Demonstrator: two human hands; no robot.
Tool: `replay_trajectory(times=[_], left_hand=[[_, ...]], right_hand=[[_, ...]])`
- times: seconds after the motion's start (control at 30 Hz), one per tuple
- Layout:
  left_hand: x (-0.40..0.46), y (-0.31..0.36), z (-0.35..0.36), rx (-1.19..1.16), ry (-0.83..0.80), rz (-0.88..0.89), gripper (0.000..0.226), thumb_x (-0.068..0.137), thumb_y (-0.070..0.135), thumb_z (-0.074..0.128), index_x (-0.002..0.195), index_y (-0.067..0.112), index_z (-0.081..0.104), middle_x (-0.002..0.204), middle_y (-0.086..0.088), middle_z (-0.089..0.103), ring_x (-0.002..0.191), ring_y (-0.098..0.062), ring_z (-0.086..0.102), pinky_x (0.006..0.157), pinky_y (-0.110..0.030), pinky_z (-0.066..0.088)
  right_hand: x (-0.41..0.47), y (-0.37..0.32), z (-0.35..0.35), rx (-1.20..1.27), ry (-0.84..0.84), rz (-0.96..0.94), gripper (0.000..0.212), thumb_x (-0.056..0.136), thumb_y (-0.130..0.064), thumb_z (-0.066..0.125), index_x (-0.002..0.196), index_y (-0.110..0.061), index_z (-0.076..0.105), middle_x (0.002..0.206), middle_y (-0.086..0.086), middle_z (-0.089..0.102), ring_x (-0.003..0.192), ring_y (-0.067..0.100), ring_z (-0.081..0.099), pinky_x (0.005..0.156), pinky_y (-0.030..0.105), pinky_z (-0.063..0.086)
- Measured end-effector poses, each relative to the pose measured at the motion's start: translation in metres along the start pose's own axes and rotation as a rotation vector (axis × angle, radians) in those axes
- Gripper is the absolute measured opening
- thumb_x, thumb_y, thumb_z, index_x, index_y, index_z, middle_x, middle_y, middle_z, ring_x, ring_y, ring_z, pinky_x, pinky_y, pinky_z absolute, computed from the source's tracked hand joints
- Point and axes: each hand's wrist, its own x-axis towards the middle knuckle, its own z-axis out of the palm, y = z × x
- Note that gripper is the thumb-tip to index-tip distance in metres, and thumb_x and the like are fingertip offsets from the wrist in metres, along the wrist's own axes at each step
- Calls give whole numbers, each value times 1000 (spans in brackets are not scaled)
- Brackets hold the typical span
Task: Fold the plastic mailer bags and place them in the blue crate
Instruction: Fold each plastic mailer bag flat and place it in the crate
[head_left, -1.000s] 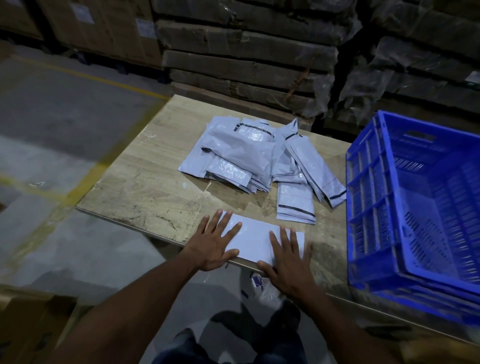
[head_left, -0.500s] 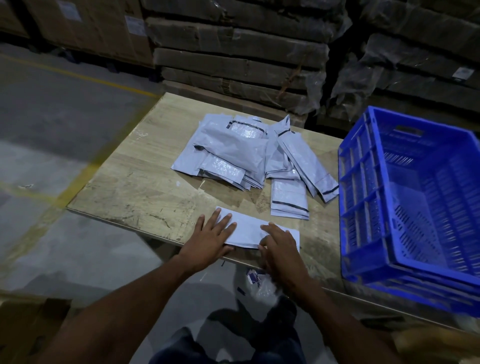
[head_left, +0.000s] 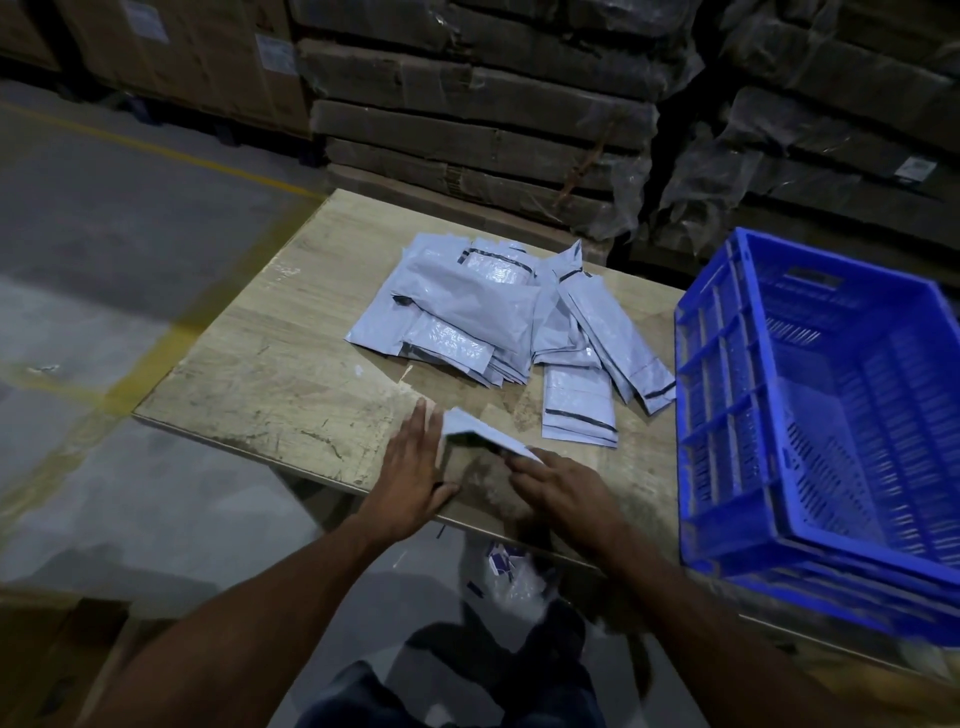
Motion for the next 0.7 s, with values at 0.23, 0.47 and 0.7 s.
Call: replay_trajectory(times=[0.23, 0.47, 0.7], left_hand=[[-2, -1, 3, 60, 15, -31, 98, 91, 72, 26, 152, 31, -38, 168, -10, -29, 154, -34, -26, 121, -47, -12], [4, 2, 4, 196, -105, -46, 92, 103, 55, 48, 157, 31, -23, 165, -15, -31, 153, -43, -24, 124, -62, 3], [-1, 10, -7, 239, -30, 26, 77, 107, 56, 2, 160, 11, 35, 171, -15, 17, 158, -35, 8, 120, -64, 25]], right_hand=[[-14, -4, -30, 313, 135, 67, 30, 84, -8, 65, 112, -16, 72, 144, -3, 58, 111, 17, 68, 82, 36, 60], [22, 9, -16, 12, -152, 201, 34, 93, -25, 49, 120, -18, 68, 146, 9, 55, 139, 40, 44, 106, 60, 41], [29, -32, 36, 82, -414, 395, 62, 88, -38, 37, 135, -4, 60, 147, 17, 52, 133, 35, 53, 97, 63, 49]])
